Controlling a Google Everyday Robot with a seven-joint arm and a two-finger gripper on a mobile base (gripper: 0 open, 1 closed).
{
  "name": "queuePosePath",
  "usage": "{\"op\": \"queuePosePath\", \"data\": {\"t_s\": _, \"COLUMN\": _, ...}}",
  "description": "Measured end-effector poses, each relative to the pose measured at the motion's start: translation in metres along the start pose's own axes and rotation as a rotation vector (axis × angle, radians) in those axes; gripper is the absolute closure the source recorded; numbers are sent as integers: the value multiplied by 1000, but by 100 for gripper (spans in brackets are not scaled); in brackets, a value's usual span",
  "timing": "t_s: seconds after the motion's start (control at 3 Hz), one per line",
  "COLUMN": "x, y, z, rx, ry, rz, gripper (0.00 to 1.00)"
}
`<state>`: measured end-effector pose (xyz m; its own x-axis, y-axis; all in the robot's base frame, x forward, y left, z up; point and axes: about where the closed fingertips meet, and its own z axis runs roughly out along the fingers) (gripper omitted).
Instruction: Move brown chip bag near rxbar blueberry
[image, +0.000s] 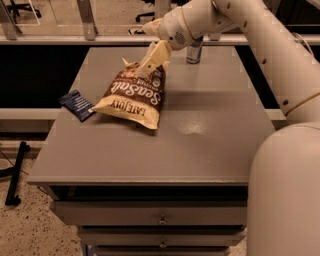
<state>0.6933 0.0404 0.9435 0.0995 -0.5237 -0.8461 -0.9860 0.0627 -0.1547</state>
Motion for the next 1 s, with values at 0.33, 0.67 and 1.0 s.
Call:
{"op": "queuePosePath", "data": {"t_s": 0.33, "x": 21, "y": -10, "z": -28, "rx": 94, "ry": 47, "rz": 46, "gripper": 0}}
{"op": "queuePosePath", "data": {"t_s": 0.67, "x": 64, "y": -20, "z": -85, "rx": 257, "ry": 93, "rz": 97, "gripper": 0}}
{"op": "queuePosePath", "data": {"t_s": 1.0, "x": 114, "y": -23, "z": -165, "rx": 443, "ry": 86, "rz": 175, "gripper": 0}}
